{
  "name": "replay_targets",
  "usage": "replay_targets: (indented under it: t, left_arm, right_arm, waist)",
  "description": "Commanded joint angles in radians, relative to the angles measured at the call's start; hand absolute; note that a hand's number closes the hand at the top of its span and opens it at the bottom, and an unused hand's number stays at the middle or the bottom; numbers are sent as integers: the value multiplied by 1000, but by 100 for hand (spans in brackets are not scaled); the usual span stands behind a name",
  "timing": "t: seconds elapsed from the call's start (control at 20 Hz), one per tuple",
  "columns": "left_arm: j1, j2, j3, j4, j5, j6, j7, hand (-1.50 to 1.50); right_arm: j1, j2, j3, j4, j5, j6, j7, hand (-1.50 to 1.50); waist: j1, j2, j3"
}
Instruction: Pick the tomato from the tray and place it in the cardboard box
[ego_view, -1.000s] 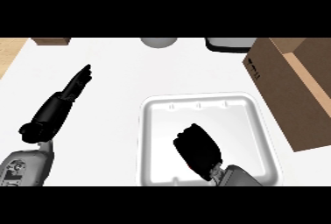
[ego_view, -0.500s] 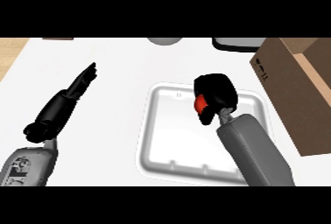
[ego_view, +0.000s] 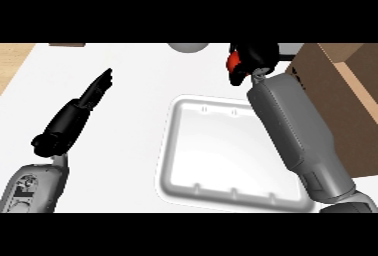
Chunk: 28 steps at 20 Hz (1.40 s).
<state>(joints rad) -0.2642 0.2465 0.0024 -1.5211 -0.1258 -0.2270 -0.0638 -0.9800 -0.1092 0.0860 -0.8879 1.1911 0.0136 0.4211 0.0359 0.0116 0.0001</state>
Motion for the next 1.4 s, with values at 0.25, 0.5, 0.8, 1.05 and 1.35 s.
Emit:
replay_targets:
  t: [0.25,0.5,0.8,1.05,1.35]
  left_arm:
    - [23,22,35,7,11,-10,-37,0]
    - [5,-10,10,33,-20,12,-35,0]
    - [87,-16,-7,-36,-30,5,-43,0]
    - [38,2,21,-52,-6,-14,15,0]
    - [43,-19,15,-24,-16,-1,-2,0]
  right_arm:
    - [-108,-81,-188,-5,23,-220,240,150]
    - [-153,-194,-257,58,28,-231,254,150]
    - [-111,-316,-351,127,-19,-279,213,150]
    - [-59,-441,-374,218,-55,-142,98,150]
    - [-51,-476,-428,341,-141,72,60,150]
  waist:
    - [-25,-8,0]
    - [-25,-6,0]
    - [-21,-6,0]
    - [-27,-7,0]
    - [-26,-5,0]
